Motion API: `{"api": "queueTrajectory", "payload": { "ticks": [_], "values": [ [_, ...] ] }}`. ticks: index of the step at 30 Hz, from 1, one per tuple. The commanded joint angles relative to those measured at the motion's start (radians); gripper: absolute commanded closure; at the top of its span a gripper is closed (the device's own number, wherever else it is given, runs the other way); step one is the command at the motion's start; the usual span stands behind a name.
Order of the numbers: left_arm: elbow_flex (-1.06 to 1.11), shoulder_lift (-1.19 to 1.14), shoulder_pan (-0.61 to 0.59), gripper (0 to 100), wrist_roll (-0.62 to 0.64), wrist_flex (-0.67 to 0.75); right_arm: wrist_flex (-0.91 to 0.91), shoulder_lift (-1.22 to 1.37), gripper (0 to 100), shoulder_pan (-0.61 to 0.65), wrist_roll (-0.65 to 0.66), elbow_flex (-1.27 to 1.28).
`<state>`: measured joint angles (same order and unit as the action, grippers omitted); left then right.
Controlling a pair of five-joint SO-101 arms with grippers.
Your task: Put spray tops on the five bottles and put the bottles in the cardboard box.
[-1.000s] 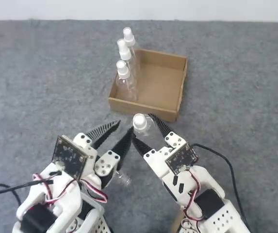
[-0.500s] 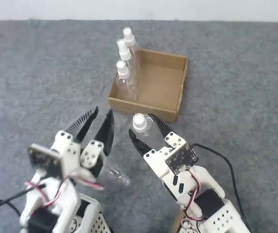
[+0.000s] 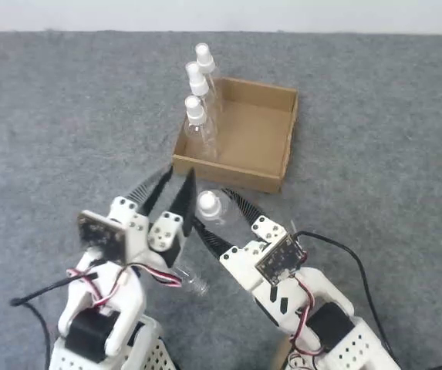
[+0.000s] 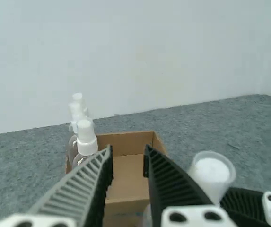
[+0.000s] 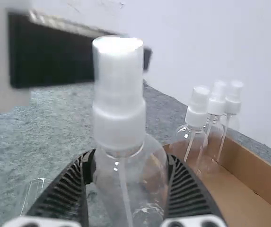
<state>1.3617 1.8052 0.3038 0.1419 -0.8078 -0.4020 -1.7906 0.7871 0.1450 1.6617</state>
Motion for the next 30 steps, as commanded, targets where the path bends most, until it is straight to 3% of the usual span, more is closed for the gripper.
{"api": "queueTrajectory", "payload": {
  "ticks": [1,11,30],
  "values": [
    [0.019,0.000,0.092,90,-0.048,0.026,0.008,-0.007,99.2,0.008,0.012,0.021],
    [0.025,0.002,0.181,91,-0.060,-0.015,-0.030,-0.007,99.2,0.007,0.012,0.021],
    [0.024,0.002,0.169,90,-0.077,-0.028,-0.045,-0.004,99.2,-0.058,0.006,0.021]
  ]
}}
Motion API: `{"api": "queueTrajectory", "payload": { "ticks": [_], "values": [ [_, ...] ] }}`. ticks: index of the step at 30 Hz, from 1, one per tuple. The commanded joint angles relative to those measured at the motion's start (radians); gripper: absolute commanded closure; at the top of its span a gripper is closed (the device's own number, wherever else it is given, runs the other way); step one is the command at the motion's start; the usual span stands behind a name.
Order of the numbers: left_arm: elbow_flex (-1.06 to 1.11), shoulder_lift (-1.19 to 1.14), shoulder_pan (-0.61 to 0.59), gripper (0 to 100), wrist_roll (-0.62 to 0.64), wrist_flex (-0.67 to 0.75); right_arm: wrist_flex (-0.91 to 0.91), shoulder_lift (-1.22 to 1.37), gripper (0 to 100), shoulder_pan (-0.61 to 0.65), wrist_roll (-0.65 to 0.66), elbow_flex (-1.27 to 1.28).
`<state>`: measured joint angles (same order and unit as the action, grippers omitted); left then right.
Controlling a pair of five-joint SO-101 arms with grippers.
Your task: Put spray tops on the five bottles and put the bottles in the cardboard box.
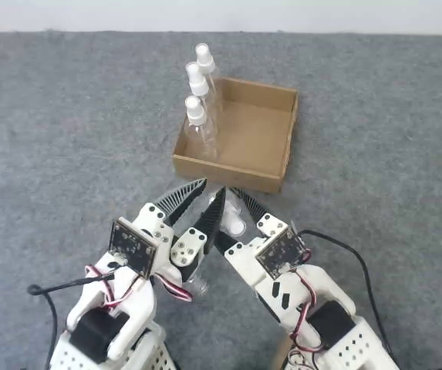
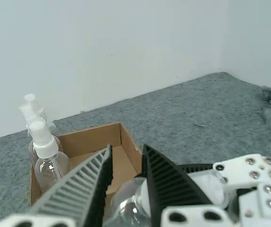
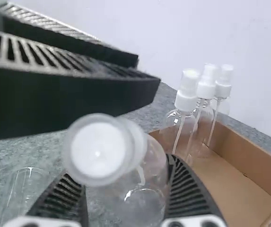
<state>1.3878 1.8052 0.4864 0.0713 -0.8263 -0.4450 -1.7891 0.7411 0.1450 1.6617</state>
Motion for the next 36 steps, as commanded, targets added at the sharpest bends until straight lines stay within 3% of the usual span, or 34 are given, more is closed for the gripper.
{"api": "queueTrajectory", "payload": {
  "ticks": [1,11,17,23,26,32,36],
  "values": [
    [-0.002,0.002,-0.018,90,-0.006,-0.008,-0.016,-0.007,99.2,-0.012,0.006,0.021],
    [-0.002,0.003,-0.060,90,-0.008,0.023,-0.067,-0.008,99.2,-0.015,0.009,0.021],
    [-0.002,0.003,-0.061,90,-0.014,0.038,-0.067,-0.008,99.2,-0.113,0.005,0.021],
    [-0.005,0.003,-0.063,90,-0.123,0.086,-0.067,-0.008,99.2,-0.154,0.005,0.021],
    [-0.007,0.003,-0.137,91,-0.109,0.055,-0.067,-0.007,99.2,-0.162,0.005,0.021],
    [0.044,0.003,-0.396,91,-0.017,0.058,-0.071,0.001,99.2,-0.165,0.005,0.021],
    [0.133,0.003,-0.470,91,-0.009,0.060,-0.108,-0.008,99.2,-0.165,0.009,0.021]
  ]
}}
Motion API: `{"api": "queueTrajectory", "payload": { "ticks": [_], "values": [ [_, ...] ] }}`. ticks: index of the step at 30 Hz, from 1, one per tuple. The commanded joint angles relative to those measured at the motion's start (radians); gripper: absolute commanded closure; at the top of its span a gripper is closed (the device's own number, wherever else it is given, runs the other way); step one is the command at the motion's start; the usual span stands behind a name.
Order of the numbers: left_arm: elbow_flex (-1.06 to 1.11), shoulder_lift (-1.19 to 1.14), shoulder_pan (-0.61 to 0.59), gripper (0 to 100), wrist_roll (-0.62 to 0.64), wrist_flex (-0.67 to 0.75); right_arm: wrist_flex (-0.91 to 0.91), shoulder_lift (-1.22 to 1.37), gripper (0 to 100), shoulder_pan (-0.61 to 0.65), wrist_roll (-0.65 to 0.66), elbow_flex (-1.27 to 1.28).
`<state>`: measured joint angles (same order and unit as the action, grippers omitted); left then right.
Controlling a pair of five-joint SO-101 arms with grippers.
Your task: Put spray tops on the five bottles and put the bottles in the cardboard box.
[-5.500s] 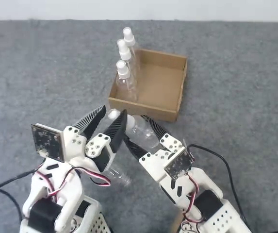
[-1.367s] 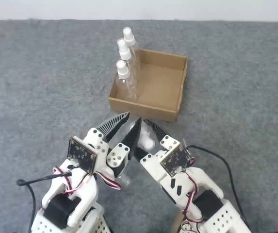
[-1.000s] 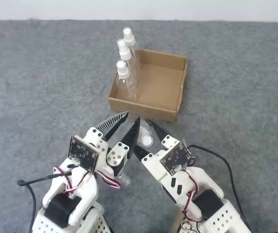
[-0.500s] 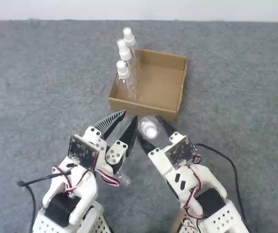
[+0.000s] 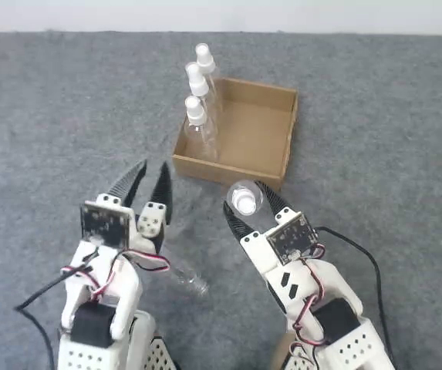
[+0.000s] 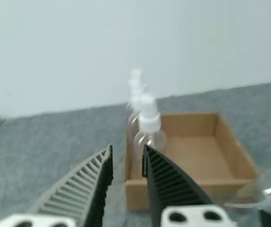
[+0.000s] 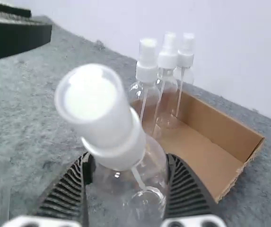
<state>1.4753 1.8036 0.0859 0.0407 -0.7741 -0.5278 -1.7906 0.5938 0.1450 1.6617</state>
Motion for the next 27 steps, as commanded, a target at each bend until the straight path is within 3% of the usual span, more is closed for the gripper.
{"api": "queueTrajectory", "payload": {
  "ticks": [1,5,9,18,27],
  "values": [
    [0.064,0.005,-0.078,91,0.023,0.009,-0.027,-0.007,99.2,-0.018,0.009,0.021],
    [0.136,0.005,-0.133,91,0.026,0.098,-0.031,-0.007,99.2,-0.018,0.011,0.021],
    [0.179,0.005,-0.196,99,0.020,0.186,-0.031,-0.007,99.2,-0.018,0.011,0.021],
    [0.185,0.005,-0.250,99,0.023,0.187,-0.025,-0.007,99.2,-0.025,0.006,0.002],
    [0.191,0.005,-0.278,99,0.021,0.187,-0.096,0.005,99.2,-0.119,0.005,-0.247]
  ]
}}
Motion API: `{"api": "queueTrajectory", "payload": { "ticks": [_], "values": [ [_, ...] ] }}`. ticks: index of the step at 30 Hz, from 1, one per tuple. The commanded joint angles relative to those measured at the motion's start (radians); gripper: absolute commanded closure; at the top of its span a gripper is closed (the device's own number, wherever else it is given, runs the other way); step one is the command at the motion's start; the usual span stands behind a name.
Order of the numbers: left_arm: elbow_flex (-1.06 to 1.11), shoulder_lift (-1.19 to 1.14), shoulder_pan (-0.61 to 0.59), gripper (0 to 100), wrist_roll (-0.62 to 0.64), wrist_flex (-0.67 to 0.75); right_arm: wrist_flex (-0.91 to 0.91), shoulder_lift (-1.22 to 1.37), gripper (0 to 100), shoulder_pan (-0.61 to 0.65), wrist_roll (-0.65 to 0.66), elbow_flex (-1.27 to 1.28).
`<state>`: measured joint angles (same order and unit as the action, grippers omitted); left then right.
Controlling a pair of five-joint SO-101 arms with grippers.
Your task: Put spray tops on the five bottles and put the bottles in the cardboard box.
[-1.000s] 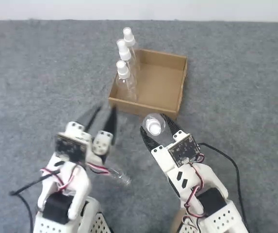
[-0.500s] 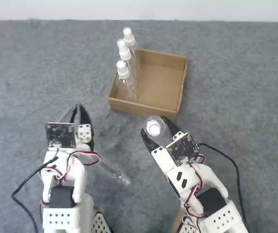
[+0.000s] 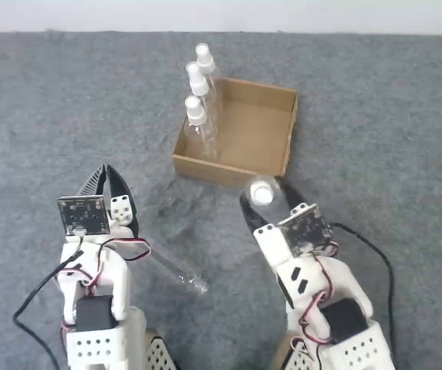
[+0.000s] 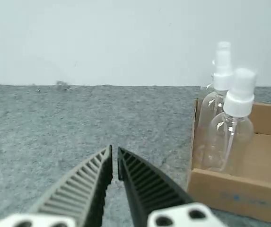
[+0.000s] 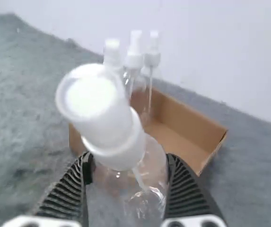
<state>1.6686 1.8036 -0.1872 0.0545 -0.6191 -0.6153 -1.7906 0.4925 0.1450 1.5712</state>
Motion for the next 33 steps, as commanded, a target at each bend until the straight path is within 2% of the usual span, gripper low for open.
{"api": "queueTrajectory", "payload": {
  "ticks": [1,5,9,23,33],
  "values": [
    [-0.002,0.005,-0.005,99,0.008,0.032,-0.005,0.005,99.2,-0.018,0.009,-0.178],
    [-0.001,0.005,-0.005,99,0.008,0.032,0.001,0.047,99.2,-0.018,0.012,-0.278],
    [-0.001,0.005,-0.005,99,0.008,0.032,0.019,0.196,99.2,-0.018,0.011,-0.416],
    [-0.001,0.005,-0.006,99,0.006,0.032,0.433,0.872,99.2,-0.024,0.005,-0.624],
    [-0.001,0.005,-0.048,99,0.008,0.035,0.588,1.287,99.2,-0.091,0.003,-0.830]
  ]
}}
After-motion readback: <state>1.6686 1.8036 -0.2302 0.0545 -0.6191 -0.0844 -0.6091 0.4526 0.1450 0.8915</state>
